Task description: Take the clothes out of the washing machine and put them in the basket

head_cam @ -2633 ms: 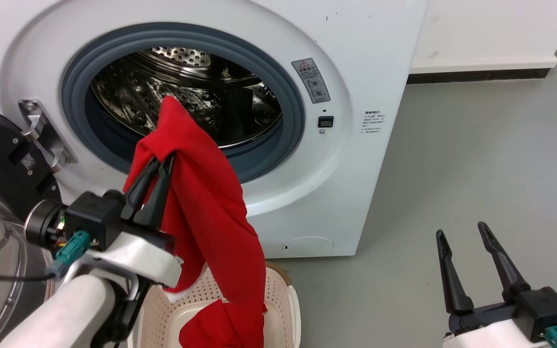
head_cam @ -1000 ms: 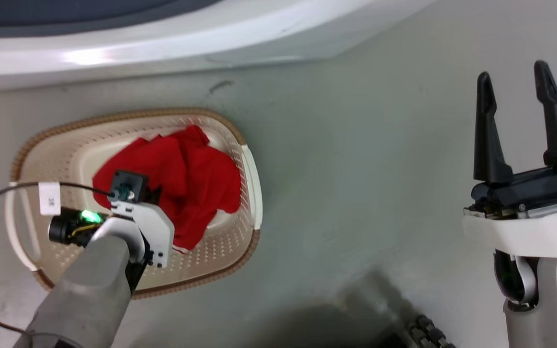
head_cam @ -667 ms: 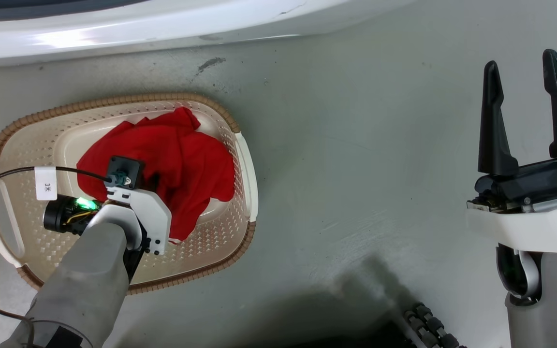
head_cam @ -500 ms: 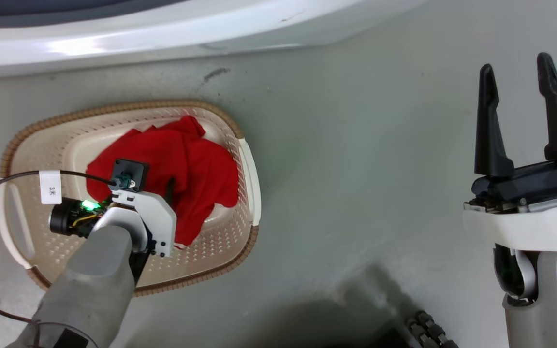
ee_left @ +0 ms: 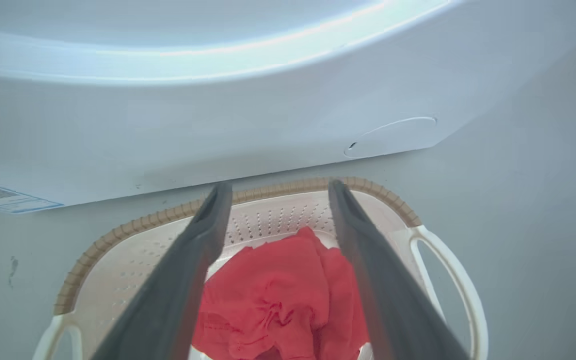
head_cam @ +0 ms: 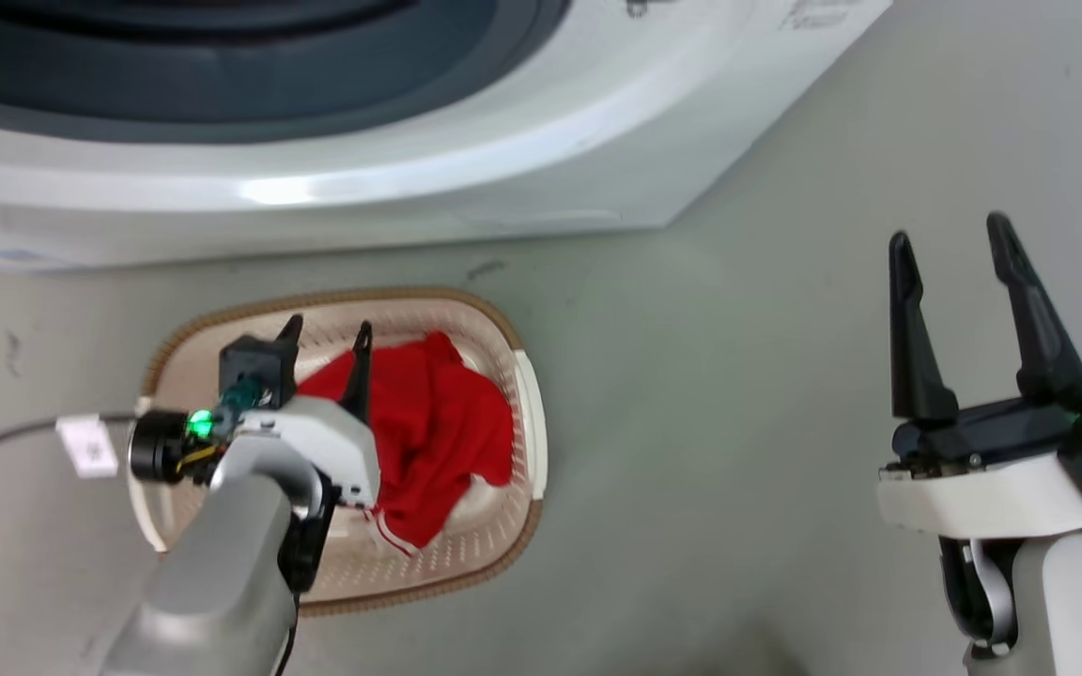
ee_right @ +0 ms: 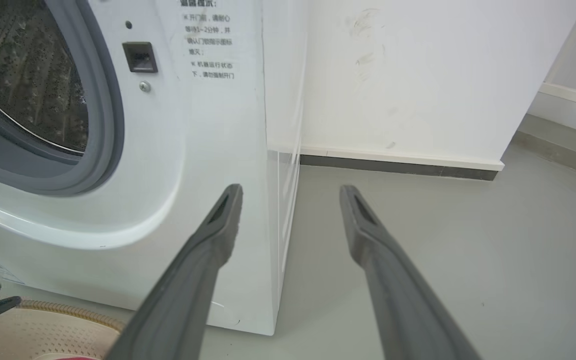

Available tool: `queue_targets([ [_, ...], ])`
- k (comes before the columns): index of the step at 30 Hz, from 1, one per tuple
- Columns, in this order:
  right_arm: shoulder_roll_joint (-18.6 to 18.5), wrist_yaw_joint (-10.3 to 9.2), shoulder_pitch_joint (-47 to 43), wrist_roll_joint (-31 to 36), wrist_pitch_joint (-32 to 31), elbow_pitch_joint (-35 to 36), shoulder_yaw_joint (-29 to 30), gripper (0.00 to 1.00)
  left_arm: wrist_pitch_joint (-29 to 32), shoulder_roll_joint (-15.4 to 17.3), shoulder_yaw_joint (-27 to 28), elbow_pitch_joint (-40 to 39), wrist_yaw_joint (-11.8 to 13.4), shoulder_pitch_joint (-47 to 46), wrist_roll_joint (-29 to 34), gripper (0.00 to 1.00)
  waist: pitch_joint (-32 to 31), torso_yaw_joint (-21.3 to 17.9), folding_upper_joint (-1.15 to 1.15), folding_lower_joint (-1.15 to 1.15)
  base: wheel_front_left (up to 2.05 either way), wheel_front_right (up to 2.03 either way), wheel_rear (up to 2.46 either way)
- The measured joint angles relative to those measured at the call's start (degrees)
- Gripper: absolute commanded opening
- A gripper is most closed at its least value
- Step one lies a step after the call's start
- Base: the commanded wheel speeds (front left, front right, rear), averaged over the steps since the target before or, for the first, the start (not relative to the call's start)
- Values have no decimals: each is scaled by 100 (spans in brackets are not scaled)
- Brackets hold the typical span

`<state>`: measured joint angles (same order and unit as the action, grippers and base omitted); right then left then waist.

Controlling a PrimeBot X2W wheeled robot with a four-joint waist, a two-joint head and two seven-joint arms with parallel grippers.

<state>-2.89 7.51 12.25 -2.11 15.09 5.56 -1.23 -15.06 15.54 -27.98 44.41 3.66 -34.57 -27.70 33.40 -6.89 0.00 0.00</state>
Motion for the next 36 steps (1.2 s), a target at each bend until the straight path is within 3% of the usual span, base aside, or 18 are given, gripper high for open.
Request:
queue_targets([
  [8, 1, 0, -365, 69, 0, -124, 46, 100, -1, -294, 1137, -1417, 190, 1111, 797, 100, -769, 157, 0, -1, 0, 0, 0],
  [19, 1, 0, -878, 60, 0, -279, 13, 100, -1, -883, 2246, -2981, -19, 2393, 1767, 100, -1855, 333, 0, -1, 0, 0, 0],
  [29, 0, 0, -1322, 67, 0, -404, 14, 100, -1, -1150, 2776, -3623, -265, 3213, 2111, 100, -2600, 379, 0, -1, 0, 0, 0],
  [36, 0, 0, -1612, 66, 0, -479, 74, 100, -1, -1234, 2815, -3762, -399, 3618, 2246, 100, -2973, 404, 0, -1, 0, 0, 0],
])
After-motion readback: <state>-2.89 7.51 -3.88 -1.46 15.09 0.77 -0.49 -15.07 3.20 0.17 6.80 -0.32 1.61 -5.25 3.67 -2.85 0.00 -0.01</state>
